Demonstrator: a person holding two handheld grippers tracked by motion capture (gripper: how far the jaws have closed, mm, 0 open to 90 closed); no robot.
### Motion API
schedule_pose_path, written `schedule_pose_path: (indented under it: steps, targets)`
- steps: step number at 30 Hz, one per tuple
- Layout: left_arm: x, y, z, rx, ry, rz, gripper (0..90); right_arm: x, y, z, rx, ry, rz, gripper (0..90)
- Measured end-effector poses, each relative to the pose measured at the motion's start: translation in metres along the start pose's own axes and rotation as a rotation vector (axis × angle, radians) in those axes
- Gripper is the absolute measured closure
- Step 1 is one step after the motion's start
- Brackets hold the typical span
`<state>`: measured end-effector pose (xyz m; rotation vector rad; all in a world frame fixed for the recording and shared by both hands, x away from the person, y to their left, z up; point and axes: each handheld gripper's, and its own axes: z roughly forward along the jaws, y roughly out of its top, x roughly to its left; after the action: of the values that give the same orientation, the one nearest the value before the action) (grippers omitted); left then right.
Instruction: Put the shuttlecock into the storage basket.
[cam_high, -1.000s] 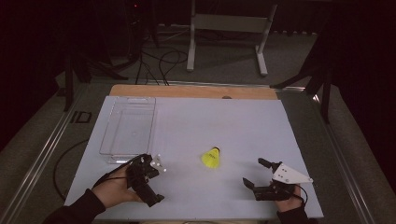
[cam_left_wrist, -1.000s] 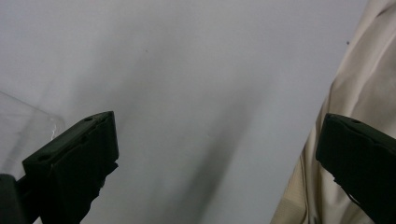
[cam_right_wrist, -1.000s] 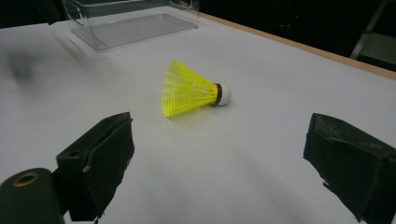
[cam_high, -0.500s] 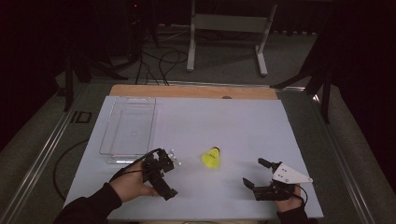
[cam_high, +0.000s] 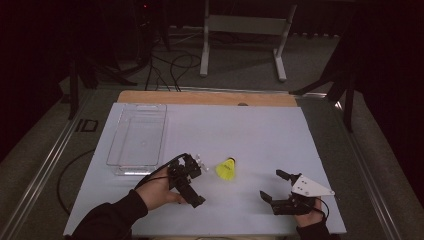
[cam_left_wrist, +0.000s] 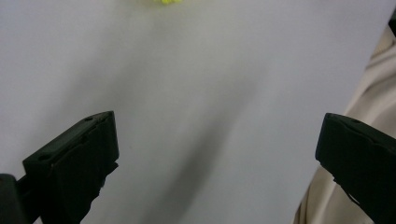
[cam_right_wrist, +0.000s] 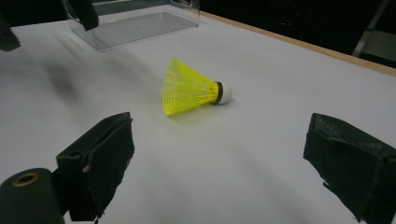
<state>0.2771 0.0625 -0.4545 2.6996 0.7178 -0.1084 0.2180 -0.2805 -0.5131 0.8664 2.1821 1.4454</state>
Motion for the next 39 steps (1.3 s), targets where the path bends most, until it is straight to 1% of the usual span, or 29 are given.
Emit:
schedule_pose_path:
  steps: [1, 2, 6, 9, 11, 13, 17, 18, 19, 20, 22, 23, 25, 27, 28, 29, 31, 34, 35, 38, 39]
  targets:
    - [0.001, 0.002, 0.0, -0.002, 0.002, -0.003, 1.0, 0.0, 0.0, 0.0, 0.0, -0.001, -0.002, 8.4]
    - [0.003, 0.006, 0.001, -0.002, 0.007, -0.018, 1.0, 0.0, 0.0, 0.0, 0.0, -0.002, -0.002, 8.4]
    - [0.011, 0.014, 0.001, -0.017, 0.012, -0.056, 1.1, 0.0, 0.0, 0.0, 0.002, 0.002, -0.002, 8.4]
    - [0.014, 0.019, 0.002, -0.022, 0.017, -0.071, 1.1, 0.0, 0.0, 0.0, 0.001, 0.003, -0.003, 8.3]
    - [0.017, 0.023, 0.003, -0.029, 0.011, -0.081, 1.4, 0.0, 0.0, 0.0, 0.002, 0.003, -0.002, 8.4]
    - [0.018, 0.027, 0.004, -0.033, 0.016, -0.087, 1.5, 0.0, 0.0, 0.0, 0.002, 0.002, -0.004, 8.3]
    - [0.02, 0.034, 0.008, -0.036, 0.009, -0.095, 2.5, 0.0, 0.0, 0.0, 0.003, 0.006, -0.003, 8.4]
    - [0.021, 0.035, 0.009, -0.041, 0.003, -0.106, 3.2, 0.0, 0.0, 0.0, 0.003, 0.007, -0.004, 8.4]
    - [0.022, 0.037, 0.01, -0.036, 0.004, -0.111, 4.3, 0.0, 0.0, 0.001, 0.005, 0.006, -0.004, 8.3]
    - [0.023, 0.039, 0.012, -0.038, 0.017, -0.119, 4.7, 0.0, -0.001, 0.001, 0.005, 0.006, -0.005, 8.4]
    - [0.025, 0.042, 0.014, -0.039, 0.0, -0.137, 6.5, -0.001, 0.0, 0.0, 0.004, 0.007, -0.005, 8.4]
    - [0.025, 0.044, 0.016, -0.034, 0.006, -0.135, 7.0, -0.001, -0.001, 0.0, 0.005, 0.007, -0.005, 8.4]
    - [0.026, 0.048, 0.018, -0.038, -0.004, -0.135, 8.7, 0.0, -0.001, 0.001, 0.007, 0.008, 0.0, 8.4]
    - [0.027, 0.051, 0.02, -0.046, -0.022, -0.136, 14.9, -0.001, -0.001, 0.001, 0.005, 0.008, -0.002, 8.3]
    - [0.028, 0.053, 0.021, -0.047, -0.019, -0.138, 14.9, -0.001, -0.001, 0.001, 0.006, 0.01, -0.004, 8.4]
    - [0.028, 0.055, 0.022, -0.044, -0.015, -0.131, 15.1, -0.001, -0.001, 0.001, 0.006, 0.011, -0.006, 8.4]
    - [0.03, 0.059, 0.024, -0.044, -0.017, -0.143, 15.9, -0.001, -0.001, 0.001, 0.005, 0.012, -0.006, 8.4]
    - [0.032, 0.063, 0.027, -0.04, -0.011, -0.151, 19.4, -0.001, -0.001, 0.001, 0.005, 0.012, -0.005, 8.4]
    - [0.034, 0.066, 0.029, -0.04, -0.009, -0.16, 19.4, -0.001, -0.001, 0.001, 0.005, 0.012, -0.005, 8.4]
    - [0.039, 0.07, 0.033, -0.04, -0.002, -0.179, 26.4, 0.0, -0.001, 0.001, 0.007, 0.012, -0.003, 8.4]
    - [0.04, 0.072, 0.034, -0.037, -0.006, -0.182, 28.3, 0.0, -0.001, 0.001, 0.006, 0.013, 0.0, 8.4]
